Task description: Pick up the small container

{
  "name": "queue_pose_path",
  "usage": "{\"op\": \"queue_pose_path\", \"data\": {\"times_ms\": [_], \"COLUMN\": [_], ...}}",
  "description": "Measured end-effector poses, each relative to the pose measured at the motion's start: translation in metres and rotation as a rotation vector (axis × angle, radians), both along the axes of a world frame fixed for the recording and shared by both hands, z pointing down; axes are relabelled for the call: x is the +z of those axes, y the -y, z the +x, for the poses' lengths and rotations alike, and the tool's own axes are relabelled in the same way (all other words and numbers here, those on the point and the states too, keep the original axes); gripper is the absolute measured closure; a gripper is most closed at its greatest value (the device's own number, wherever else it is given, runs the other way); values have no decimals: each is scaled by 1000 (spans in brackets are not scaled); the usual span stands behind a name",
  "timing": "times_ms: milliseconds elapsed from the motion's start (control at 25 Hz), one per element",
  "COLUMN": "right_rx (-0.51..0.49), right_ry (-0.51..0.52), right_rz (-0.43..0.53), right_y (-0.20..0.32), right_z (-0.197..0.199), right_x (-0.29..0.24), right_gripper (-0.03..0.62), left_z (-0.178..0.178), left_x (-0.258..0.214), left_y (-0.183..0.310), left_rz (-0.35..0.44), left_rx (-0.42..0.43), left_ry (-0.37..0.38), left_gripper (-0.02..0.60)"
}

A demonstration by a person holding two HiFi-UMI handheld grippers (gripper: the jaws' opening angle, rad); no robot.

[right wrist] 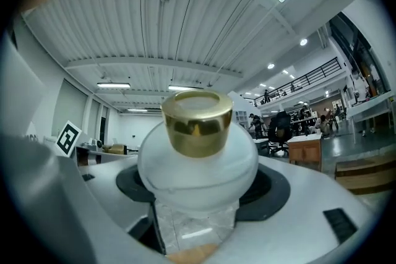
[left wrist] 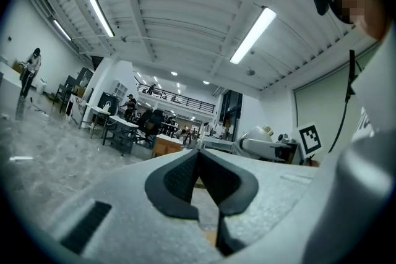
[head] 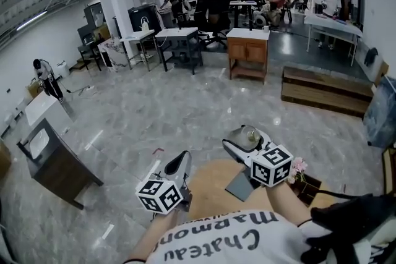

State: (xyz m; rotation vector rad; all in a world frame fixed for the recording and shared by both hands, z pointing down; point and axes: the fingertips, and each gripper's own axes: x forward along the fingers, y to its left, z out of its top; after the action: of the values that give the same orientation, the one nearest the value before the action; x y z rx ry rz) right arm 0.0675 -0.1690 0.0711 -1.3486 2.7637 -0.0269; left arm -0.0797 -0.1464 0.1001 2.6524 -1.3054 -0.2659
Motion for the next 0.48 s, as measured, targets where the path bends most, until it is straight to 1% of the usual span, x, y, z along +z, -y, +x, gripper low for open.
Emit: {"op": "queue_pose_path", "data": {"times_ms": [160, 480], "right_rx": [14, 23], "right_ry": [-15, -21], "right_rz": [-5, -5], "right_y": [3, 3], "right_z": [5, 8], "right_x": [1, 9], "right_gripper": [265, 264], "left_z": [-4, -3], "left_x": [-5, 4], "left_y": [3, 4], "left_rz": [12, 9], "left_rx": [-32, -29], "left_ry": [2, -3], "left_gripper": [566, 566]}}
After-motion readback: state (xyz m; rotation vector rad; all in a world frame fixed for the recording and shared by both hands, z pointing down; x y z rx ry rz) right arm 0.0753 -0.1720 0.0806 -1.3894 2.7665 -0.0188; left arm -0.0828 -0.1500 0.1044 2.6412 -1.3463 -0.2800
